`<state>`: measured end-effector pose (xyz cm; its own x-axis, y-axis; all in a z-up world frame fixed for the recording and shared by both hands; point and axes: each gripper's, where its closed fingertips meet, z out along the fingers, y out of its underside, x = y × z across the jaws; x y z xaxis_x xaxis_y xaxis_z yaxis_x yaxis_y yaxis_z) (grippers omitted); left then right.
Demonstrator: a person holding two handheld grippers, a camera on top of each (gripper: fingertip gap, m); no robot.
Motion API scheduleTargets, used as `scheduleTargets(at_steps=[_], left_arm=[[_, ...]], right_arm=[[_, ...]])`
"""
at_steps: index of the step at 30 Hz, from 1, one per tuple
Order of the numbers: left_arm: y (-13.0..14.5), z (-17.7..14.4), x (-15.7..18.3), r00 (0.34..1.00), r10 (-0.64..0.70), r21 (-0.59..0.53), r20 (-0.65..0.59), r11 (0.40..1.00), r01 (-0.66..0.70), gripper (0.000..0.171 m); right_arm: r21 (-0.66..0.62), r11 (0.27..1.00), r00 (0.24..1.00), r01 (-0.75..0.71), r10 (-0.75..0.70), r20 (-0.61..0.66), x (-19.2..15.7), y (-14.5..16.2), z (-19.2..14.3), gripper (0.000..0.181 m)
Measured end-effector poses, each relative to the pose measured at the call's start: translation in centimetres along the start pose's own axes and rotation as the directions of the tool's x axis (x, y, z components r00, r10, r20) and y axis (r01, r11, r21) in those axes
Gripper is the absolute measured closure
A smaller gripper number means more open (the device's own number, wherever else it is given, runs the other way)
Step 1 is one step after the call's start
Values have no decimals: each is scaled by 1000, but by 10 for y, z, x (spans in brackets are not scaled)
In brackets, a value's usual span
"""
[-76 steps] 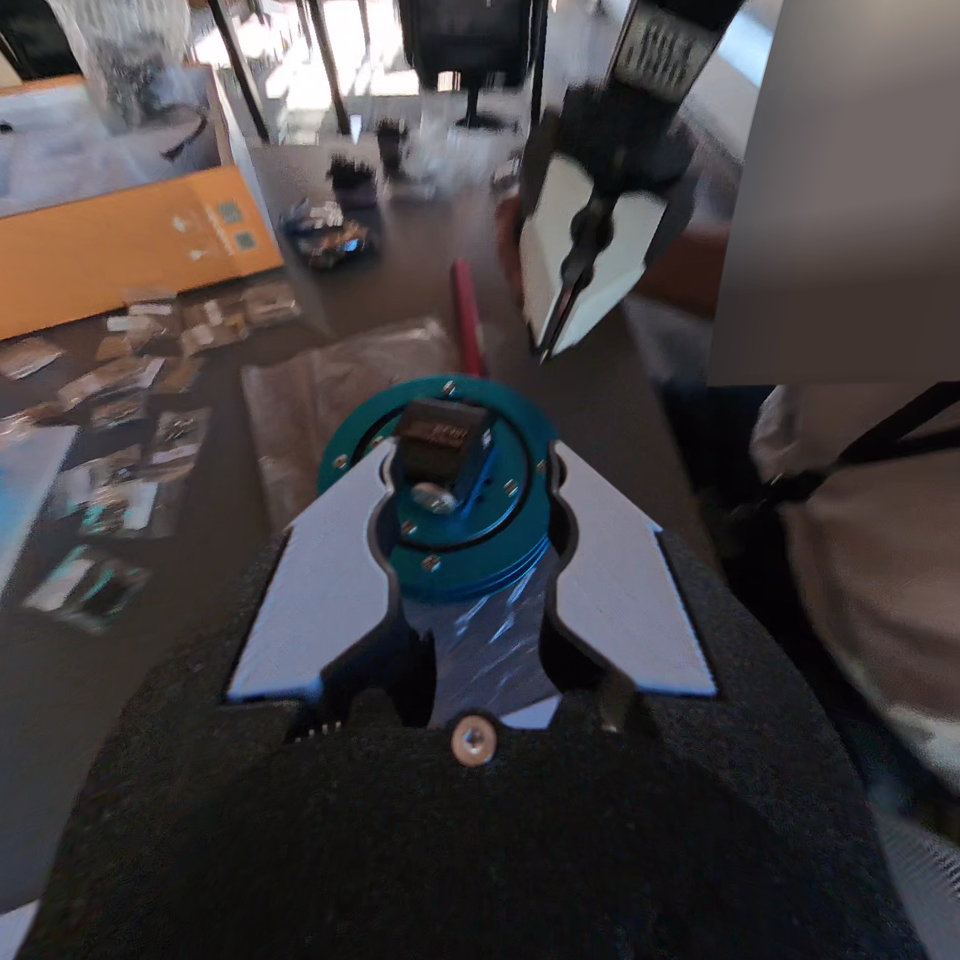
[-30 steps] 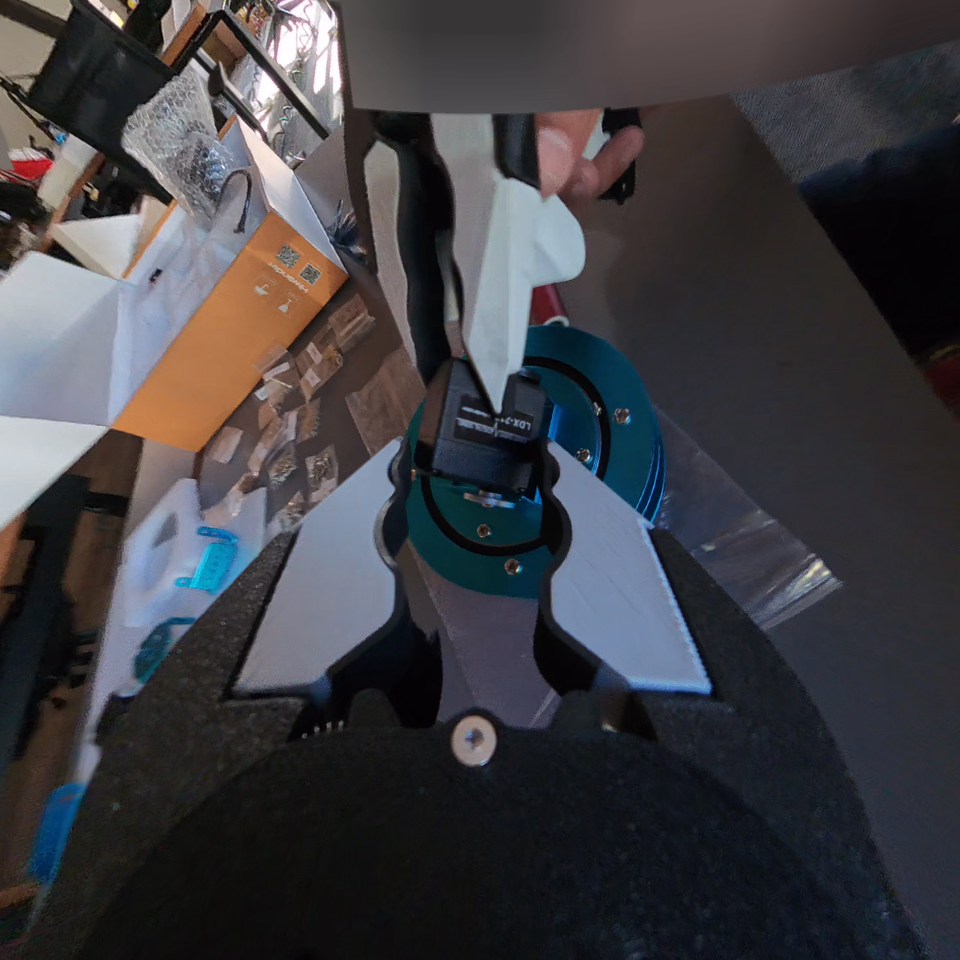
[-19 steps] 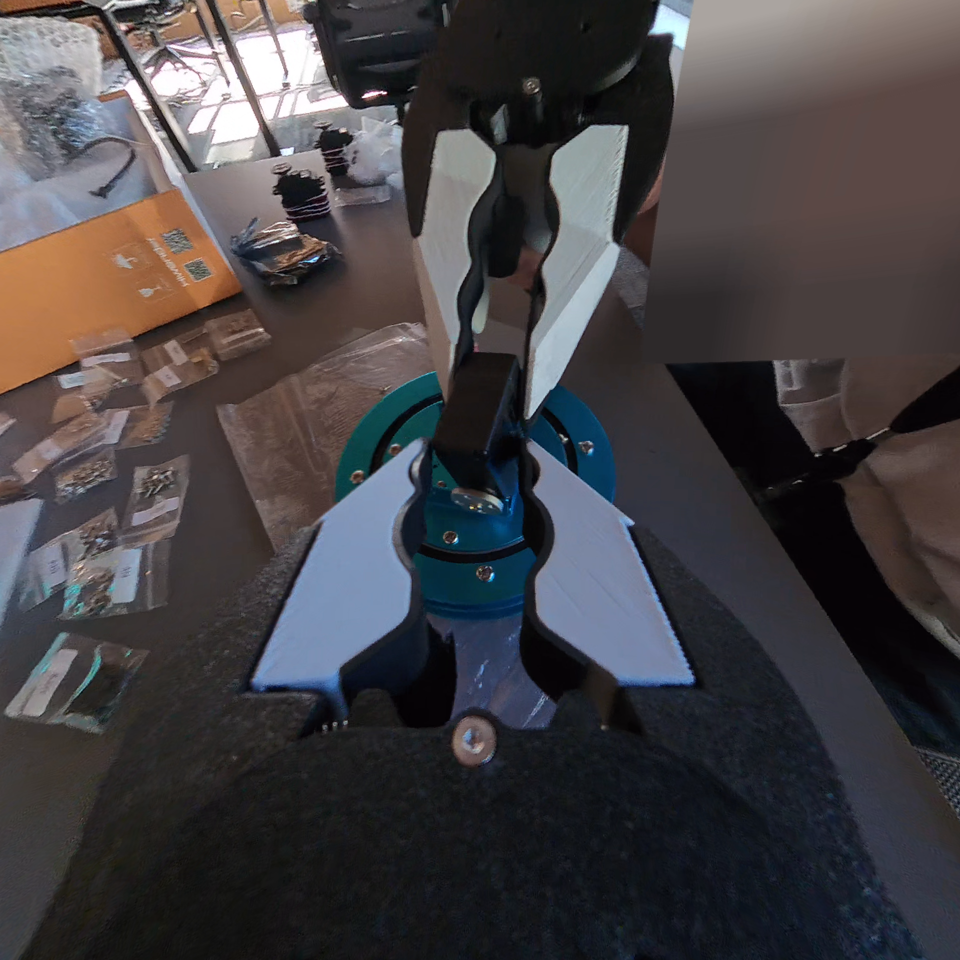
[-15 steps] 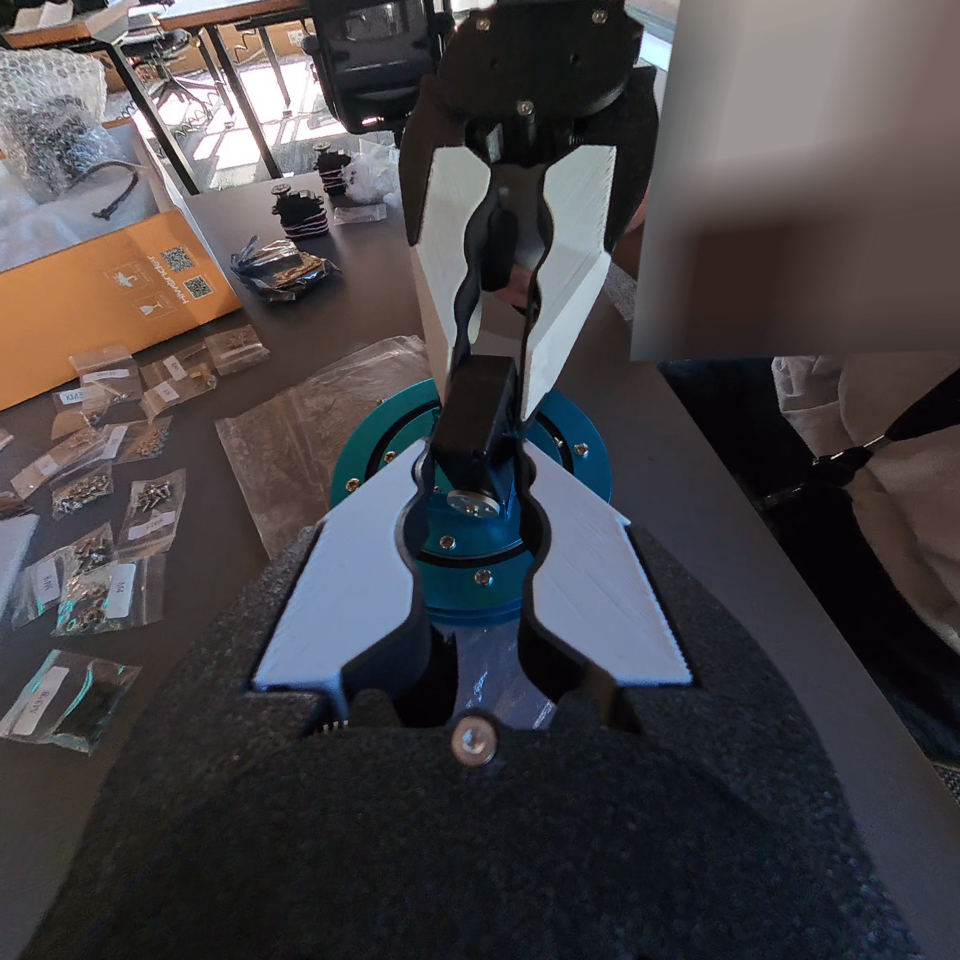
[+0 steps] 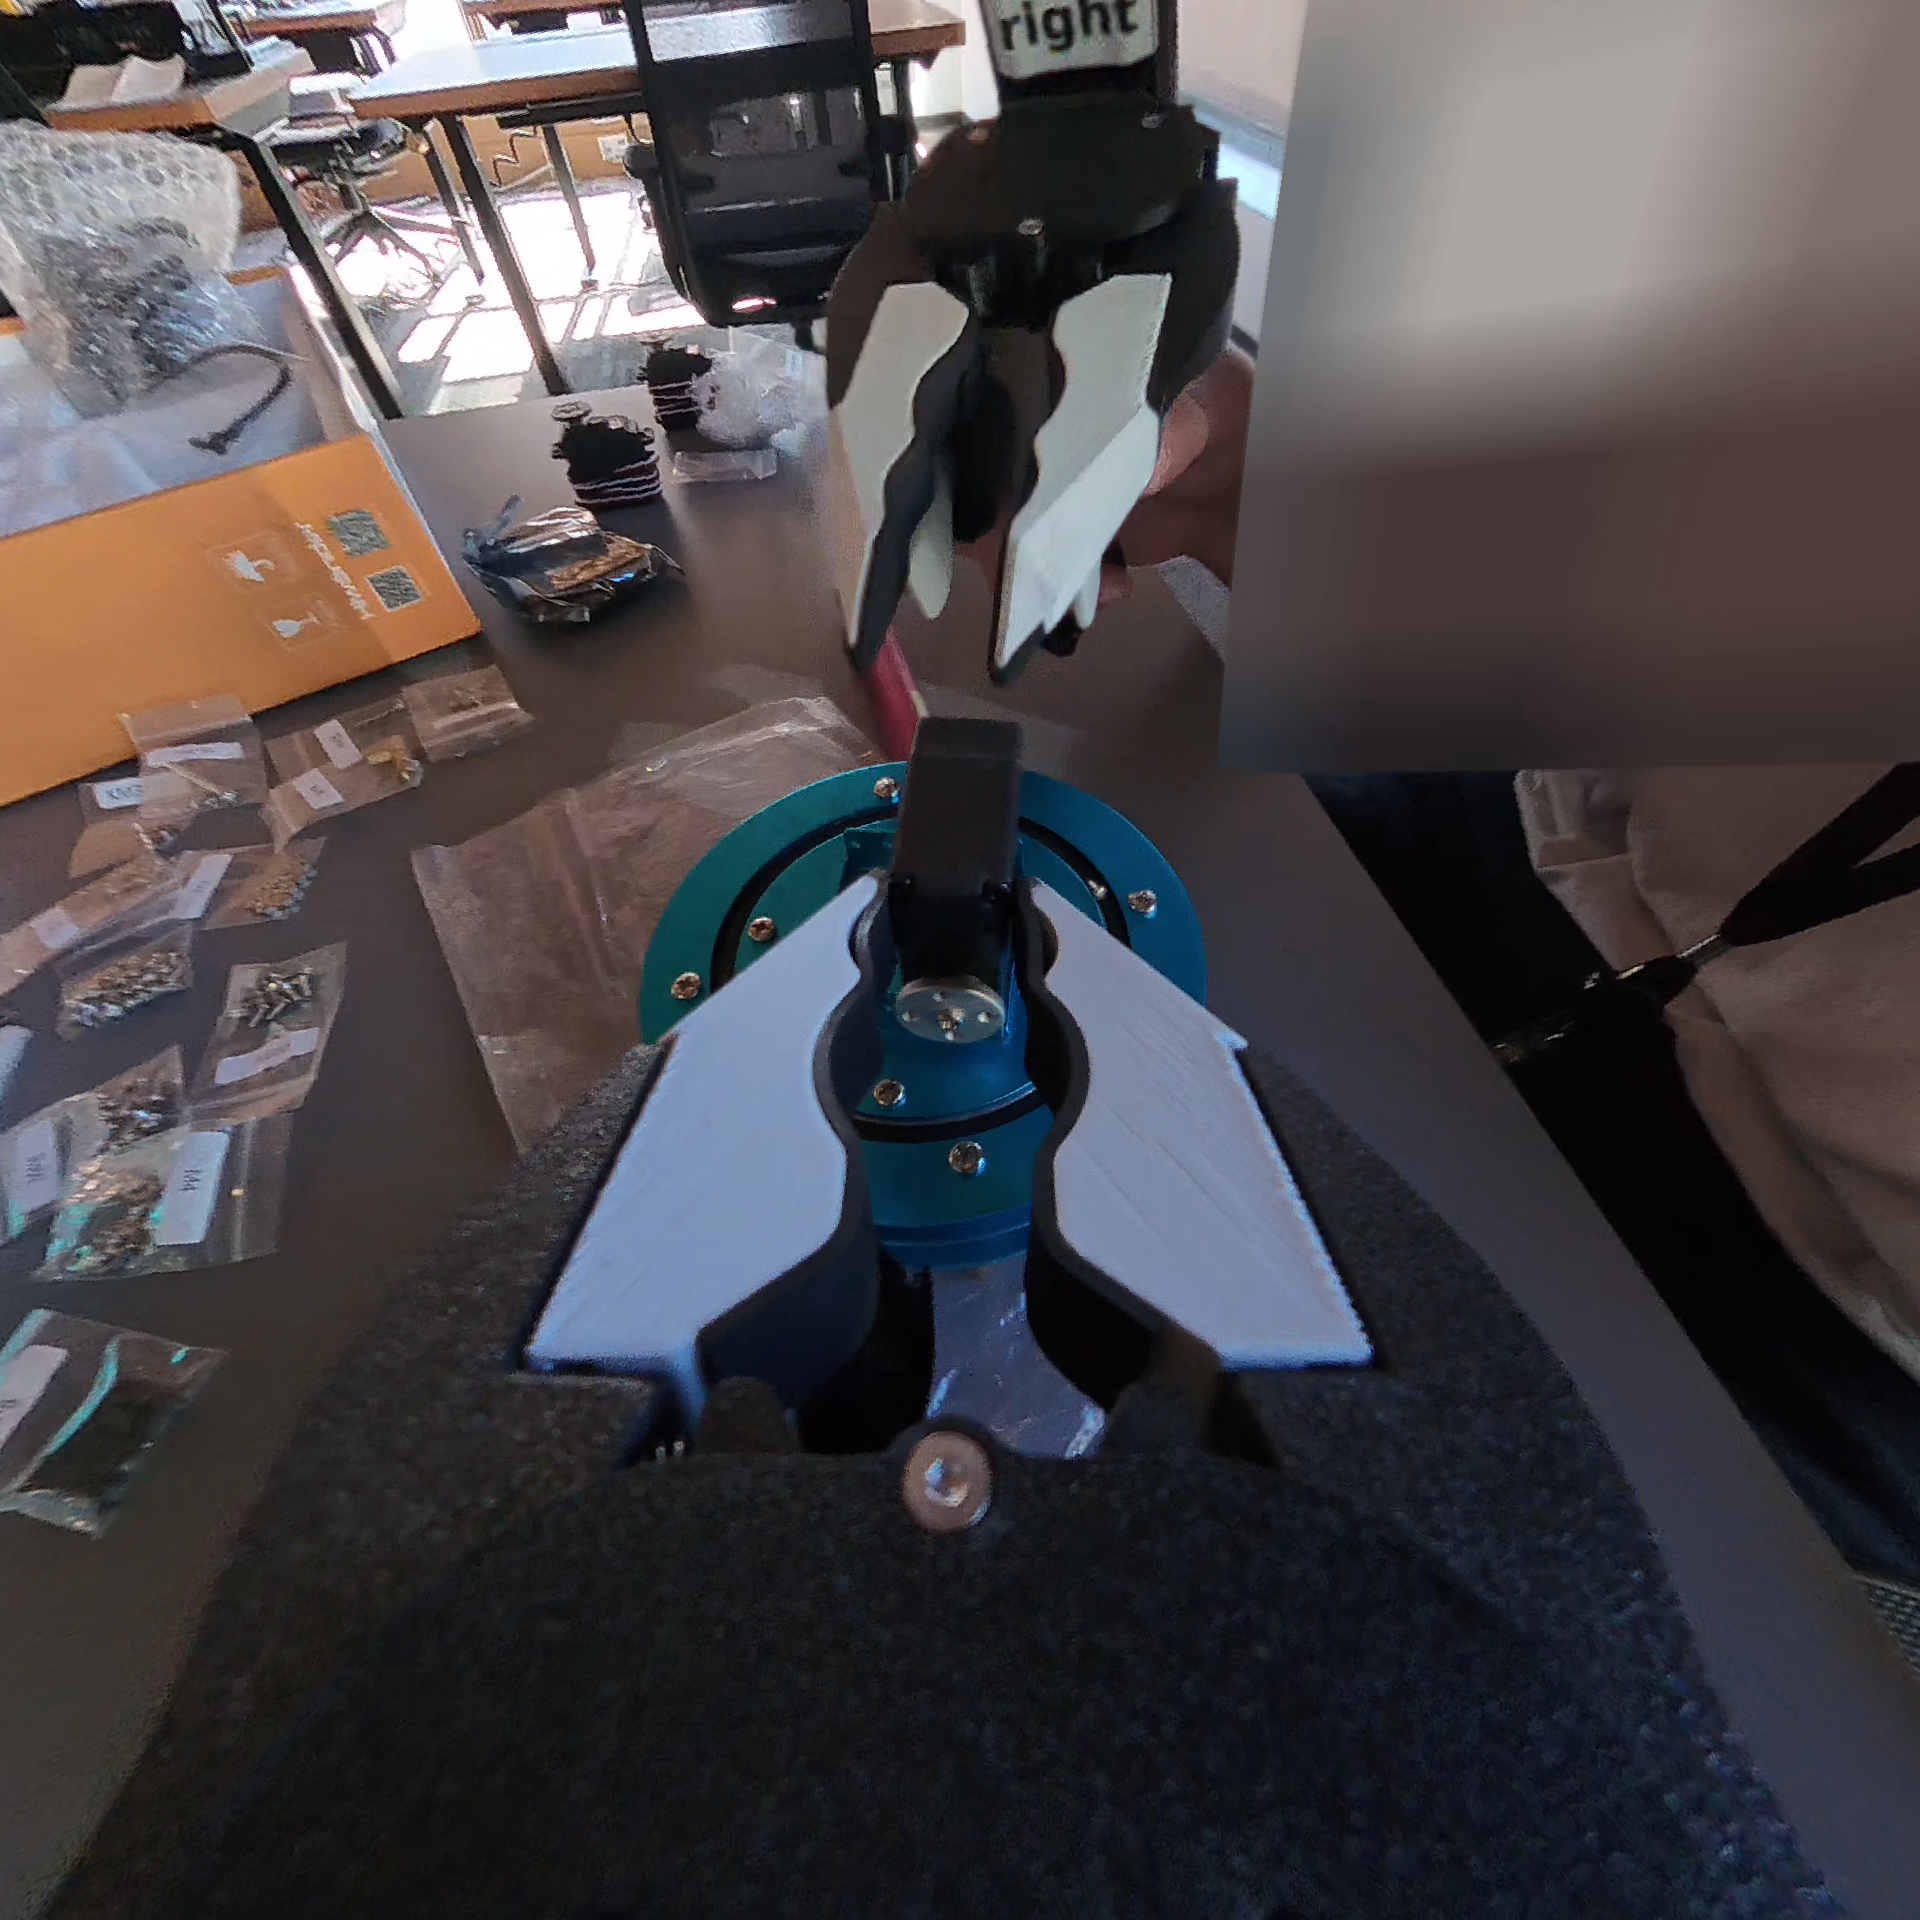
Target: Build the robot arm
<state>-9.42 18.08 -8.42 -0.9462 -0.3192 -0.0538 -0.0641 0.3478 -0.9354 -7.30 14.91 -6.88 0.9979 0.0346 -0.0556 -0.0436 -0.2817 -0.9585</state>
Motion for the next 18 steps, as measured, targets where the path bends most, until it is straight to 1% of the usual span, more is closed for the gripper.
scheduleTargets(at_steps=[1,4,6,12,15,18], left_arm=[[0,0,0,1000,-22,3,-16,1000,22,149],[0,0,1,993,-91,20,-76,995,93,150],[0,0,1,990,-106,33,-97,993,109,150],[-1,1,3,996,-41,50,-81,998,45,150],[-1,1,4,997,-22,52,-70,998,26,150],[-1,1,5,997,-27,54,-71,998,31,150]], right_arm=[[11,1000,1000,-16,16,-13,0,1,-6,159],[31,997,996,-72,74,-57,1,5,-17,161],[66,992,990,-104,110,-88,5,7,-23,163],[177,969,979,-173,189,-74,7,16,-25,166],[259,942,973,-212,227,-28,7,8,-30,166],[321,922,974,-214,227,-3,10,2,-37,166]])
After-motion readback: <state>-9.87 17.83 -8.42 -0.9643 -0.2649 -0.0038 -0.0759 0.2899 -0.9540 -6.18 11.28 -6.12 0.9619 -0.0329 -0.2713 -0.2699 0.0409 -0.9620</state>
